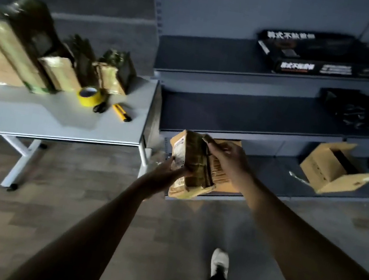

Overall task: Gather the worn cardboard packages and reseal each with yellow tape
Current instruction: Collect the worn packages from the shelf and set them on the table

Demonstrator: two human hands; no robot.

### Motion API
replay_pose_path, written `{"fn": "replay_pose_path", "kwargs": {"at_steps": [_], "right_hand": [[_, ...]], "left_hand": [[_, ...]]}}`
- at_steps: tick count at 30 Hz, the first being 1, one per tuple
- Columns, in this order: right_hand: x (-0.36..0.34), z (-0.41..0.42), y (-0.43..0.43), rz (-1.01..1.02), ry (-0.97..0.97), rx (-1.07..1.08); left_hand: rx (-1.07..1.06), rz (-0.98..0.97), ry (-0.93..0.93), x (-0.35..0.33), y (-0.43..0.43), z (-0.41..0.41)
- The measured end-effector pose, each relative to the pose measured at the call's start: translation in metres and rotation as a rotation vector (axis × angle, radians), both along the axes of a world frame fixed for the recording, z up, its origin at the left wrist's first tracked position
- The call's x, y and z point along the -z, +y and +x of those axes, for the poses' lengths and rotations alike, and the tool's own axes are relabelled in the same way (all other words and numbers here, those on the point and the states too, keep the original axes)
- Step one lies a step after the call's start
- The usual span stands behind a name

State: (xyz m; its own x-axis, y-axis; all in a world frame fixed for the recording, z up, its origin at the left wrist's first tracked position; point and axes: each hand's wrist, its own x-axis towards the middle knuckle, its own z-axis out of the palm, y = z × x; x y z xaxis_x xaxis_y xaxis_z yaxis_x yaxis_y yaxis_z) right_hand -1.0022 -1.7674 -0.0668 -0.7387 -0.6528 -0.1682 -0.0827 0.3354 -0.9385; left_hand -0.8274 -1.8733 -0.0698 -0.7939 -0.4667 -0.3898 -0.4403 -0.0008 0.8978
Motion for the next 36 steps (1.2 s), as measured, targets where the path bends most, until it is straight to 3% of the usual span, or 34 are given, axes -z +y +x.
{"fn": "replay_pose_path", "kwargs": {"at_steps": [9, 13, 20, 26, 29, 36], "right_hand": [[-0.024, 0.097, -0.089, 0.055, 0.393, -0.281], [-0.023, 0.123, -0.134, 0.043, 0.428, -0.373], [-0.027, 0.159, -0.237, -0.059, 0.141, -0.36], [-0.019, 0.169, -0.331, -0.016, -0.11, -0.329], [-0.024, 0.171, -0.364, 0.073, -0.322, -0.417], [-0.025, 0.198, -0.431, 0.078, -0.439, -0.689]], "left_hand": [[-0.165, -0.065, 0.109, -0.03, -0.051, 0.103], [-0.255, -0.055, 0.102, -0.031, -0.082, 0.13], [-0.439, -0.068, 0.016, -0.023, -0.174, 0.174], [-0.543, 0.003, -0.04, -0.036, -0.26, 0.188], [-0.545, 0.041, -0.079, -0.041, -0.296, 0.197], [-0.48, 0.069, -0.028, -0.044, -0.358, 0.223]]}}
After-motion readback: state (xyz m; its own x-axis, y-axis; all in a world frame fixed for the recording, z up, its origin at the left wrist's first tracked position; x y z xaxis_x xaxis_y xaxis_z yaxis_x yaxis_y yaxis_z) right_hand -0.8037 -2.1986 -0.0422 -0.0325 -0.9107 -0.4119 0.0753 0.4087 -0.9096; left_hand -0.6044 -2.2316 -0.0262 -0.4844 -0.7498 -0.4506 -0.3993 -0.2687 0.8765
